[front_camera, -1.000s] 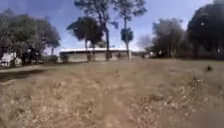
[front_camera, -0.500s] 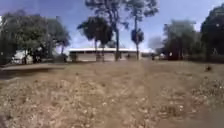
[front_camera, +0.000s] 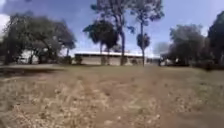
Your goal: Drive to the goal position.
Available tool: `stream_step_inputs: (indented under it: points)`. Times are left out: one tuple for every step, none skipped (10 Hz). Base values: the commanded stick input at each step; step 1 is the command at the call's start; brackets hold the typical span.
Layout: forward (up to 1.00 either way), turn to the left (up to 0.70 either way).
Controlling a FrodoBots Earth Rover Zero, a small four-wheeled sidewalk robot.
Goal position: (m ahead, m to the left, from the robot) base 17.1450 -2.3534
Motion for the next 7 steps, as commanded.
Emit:
stream_step_inputs:
  points:
    - [0.7,0.0]
    - [0.7,0.0]
    - [0.7,0.0]
    - [0.7,0.0]
    - [0.7,0.0]
    - [0.7,0.0]
    - [0.7,0.0]
